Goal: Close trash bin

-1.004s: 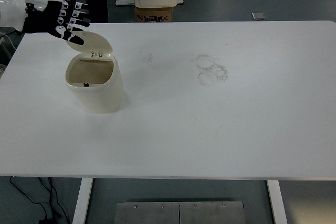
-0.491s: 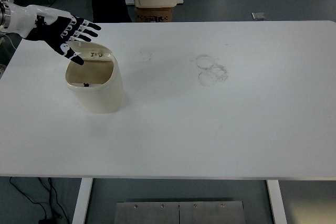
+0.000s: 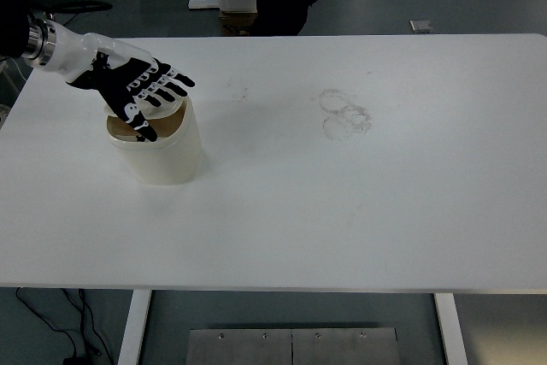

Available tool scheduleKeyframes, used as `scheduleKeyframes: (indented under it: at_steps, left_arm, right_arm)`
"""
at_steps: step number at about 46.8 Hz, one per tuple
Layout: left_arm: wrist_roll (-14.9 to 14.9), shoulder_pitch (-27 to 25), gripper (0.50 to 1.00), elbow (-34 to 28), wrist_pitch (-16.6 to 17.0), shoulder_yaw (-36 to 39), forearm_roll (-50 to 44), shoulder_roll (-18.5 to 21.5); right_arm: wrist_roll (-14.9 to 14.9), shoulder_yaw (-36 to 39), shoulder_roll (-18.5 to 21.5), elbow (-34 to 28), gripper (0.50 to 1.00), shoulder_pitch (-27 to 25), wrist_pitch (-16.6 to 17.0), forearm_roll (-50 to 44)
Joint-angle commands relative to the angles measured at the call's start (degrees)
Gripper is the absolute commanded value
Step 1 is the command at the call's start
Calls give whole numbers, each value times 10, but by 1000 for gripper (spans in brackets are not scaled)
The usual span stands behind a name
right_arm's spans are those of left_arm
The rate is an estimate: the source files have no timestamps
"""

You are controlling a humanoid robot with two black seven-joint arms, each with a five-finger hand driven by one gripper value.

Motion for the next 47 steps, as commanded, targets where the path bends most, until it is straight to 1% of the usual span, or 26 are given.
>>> scheduleKeyframes:
  at_steps: [1,15,26,35,41,47]
  left_arm:
    - [2,-2,1000,-4,0,6,11,1]
    - [4,-8,1000,-4,0,11,20,1]
    - [5,-9,1000,-21,0,18,39,2]
    - [5,-9,1000,-21,0,27,44,1]
    - [14,-9,1000,-21,0,30,59,1]
    - [16,-8,1000,-21,0,30,59,0]
  right_arm:
    - [0,0,0,-1,991,0,0,0]
    - [0,0,0,-1,991,0,0,0]
    - [0,0,0,0,991,0,0,0]
    - [0,0,0,0,991,0,0,0]
    - [0,0,0,-1,991,0,0,0]
    - [0,0,0,0,991,0,0,0]
